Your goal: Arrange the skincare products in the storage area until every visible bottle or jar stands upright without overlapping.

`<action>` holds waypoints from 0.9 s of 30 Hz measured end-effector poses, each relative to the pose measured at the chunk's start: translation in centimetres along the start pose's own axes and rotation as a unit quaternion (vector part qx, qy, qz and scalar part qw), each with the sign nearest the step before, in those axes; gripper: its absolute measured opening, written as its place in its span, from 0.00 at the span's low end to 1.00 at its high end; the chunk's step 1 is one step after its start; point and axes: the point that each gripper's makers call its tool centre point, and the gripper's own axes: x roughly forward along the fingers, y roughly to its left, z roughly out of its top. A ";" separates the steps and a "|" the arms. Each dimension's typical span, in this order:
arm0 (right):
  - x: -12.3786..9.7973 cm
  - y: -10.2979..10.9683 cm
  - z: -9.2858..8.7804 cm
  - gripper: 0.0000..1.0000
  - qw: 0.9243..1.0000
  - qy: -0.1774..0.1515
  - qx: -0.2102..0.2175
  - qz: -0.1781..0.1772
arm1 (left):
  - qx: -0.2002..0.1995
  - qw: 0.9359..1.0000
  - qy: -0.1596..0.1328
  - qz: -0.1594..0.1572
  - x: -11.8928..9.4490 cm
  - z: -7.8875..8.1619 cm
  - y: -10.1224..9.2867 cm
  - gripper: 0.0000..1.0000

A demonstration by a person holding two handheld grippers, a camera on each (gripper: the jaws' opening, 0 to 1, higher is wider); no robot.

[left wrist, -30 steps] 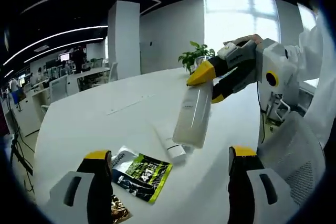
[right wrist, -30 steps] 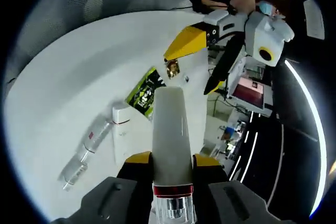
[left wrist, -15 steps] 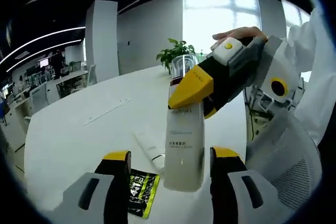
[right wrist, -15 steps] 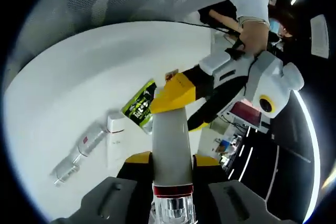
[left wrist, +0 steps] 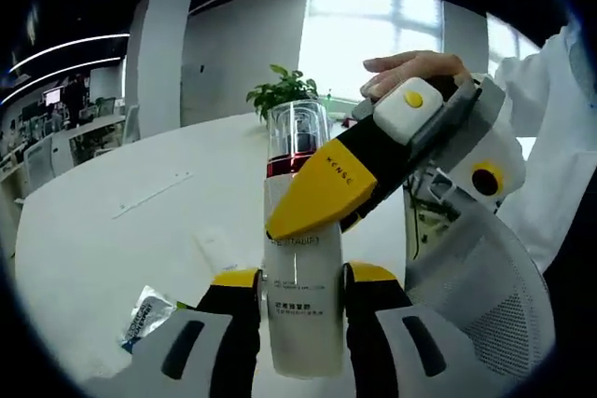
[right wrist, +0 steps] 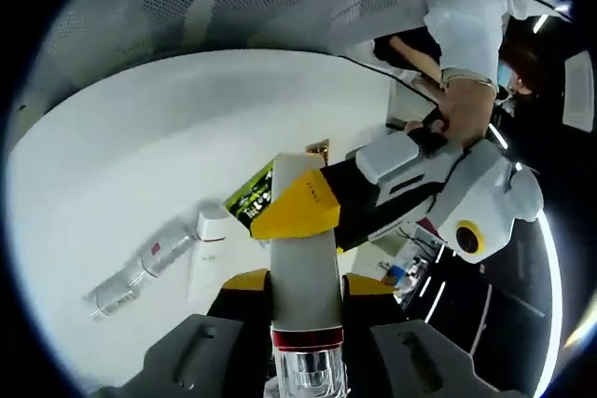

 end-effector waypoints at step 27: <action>1.7 3.3 1.4 0.21 0.997 -0.020 -0.071 0.020 | 0.005 1.000 0.004 0.021 3.3 -3.6 0.1 0.28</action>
